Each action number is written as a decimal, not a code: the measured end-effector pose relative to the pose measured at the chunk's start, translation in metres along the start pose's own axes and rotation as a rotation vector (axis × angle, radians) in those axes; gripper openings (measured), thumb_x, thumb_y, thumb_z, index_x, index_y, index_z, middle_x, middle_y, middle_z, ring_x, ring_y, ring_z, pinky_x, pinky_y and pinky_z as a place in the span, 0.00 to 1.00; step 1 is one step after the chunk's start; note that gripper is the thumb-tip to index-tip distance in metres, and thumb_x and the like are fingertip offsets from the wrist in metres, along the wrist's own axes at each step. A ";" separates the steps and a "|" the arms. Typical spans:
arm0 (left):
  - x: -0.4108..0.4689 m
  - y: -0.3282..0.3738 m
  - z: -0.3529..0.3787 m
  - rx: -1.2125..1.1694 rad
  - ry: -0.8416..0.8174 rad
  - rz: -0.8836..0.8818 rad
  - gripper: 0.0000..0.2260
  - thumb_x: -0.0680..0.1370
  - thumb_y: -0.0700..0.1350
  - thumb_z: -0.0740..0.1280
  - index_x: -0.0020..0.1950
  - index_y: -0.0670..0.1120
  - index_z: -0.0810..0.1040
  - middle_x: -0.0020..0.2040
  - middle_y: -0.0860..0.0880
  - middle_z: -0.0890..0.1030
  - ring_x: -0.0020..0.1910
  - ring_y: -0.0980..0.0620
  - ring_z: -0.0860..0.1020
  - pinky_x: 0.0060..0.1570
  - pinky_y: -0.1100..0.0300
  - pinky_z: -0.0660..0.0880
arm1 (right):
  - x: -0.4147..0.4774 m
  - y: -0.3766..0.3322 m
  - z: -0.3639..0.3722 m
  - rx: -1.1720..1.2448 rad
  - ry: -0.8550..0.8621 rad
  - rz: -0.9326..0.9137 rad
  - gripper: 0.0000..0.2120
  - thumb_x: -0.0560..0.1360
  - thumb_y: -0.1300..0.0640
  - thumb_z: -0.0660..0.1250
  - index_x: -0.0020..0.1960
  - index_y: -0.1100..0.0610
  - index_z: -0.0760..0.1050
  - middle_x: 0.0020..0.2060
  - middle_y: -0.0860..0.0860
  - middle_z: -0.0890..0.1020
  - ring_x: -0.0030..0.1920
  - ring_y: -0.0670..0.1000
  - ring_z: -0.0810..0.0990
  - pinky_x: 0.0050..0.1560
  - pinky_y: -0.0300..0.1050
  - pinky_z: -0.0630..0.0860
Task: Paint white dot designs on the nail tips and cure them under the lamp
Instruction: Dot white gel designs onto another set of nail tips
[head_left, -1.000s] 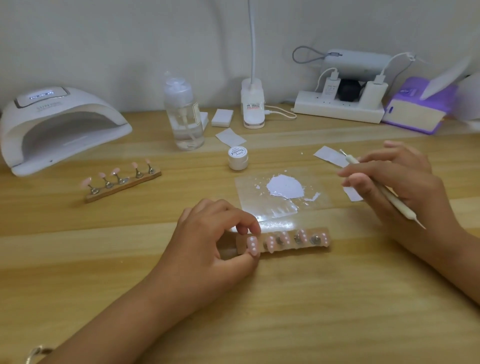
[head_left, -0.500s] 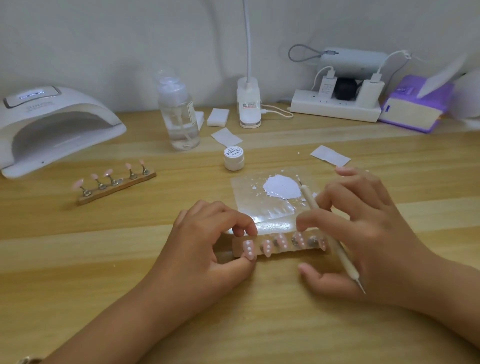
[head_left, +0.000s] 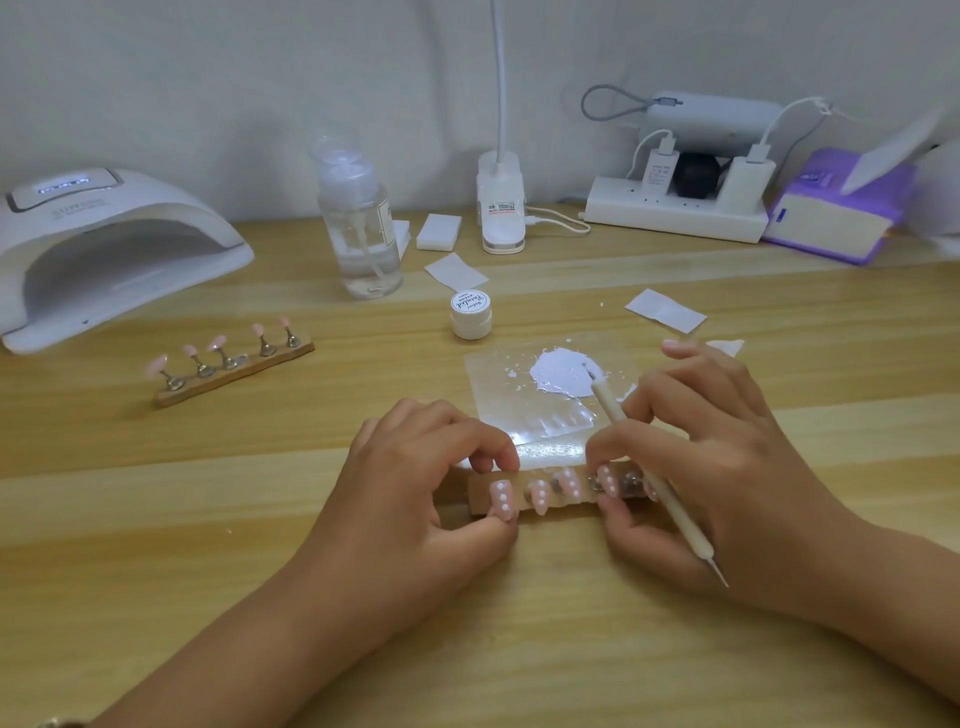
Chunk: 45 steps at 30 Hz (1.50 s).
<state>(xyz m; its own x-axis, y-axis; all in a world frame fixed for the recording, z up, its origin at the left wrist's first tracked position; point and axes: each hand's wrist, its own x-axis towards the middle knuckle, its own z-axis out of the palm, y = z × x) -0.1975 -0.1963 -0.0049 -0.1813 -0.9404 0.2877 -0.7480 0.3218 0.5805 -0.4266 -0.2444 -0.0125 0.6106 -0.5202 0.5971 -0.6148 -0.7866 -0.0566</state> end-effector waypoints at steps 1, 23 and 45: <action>0.000 0.000 0.000 -0.003 0.000 -0.001 0.09 0.68 0.56 0.63 0.45 0.58 0.79 0.42 0.60 0.77 0.49 0.59 0.73 0.53 0.62 0.65 | 0.000 0.000 0.000 -0.004 0.002 -0.002 0.06 0.70 0.55 0.69 0.43 0.56 0.82 0.38 0.51 0.73 0.46 0.54 0.73 0.70 0.55 0.66; 0.001 0.002 -0.001 -0.049 0.002 -0.033 0.07 0.68 0.55 0.66 0.44 0.59 0.79 0.41 0.59 0.79 0.48 0.55 0.75 0.52 0.58 0.68 | 0.001 0.010 -0.003 0.139 -0.037 0.012 0.11 0.68 0.55 0.74 0.48 0.56 0.78 0.40 0.44 0.74 0.48 0.47 0.74 0.73 0.49 0.62; 0.001 0.004 0.000 -0.046 0.016 -0.070 0.06 0.67 0.53 0.67 0.42 0.57 0.81 0.40 0.60 0.80 0.47 0.56 0.76 0.54 0.55 0.70 | -0.008 0.032 0.020 0.348 0.004 0.090 0.18 0.71 0.54 0.68 0.55 0.39 0.65 0.45 0.37 0.77 0.56 0.46 0.75 0.65 0.33 0.61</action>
<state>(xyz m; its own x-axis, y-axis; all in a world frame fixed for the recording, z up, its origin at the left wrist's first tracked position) -0.2010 -0.1963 -0.0021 -0.1189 -0.9590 0.2571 -0.7281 0.2603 0.6341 -0.4411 -0.2723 -0.0355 0.5592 -0.5919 0.5805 -0.4591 -0.8041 -0.3777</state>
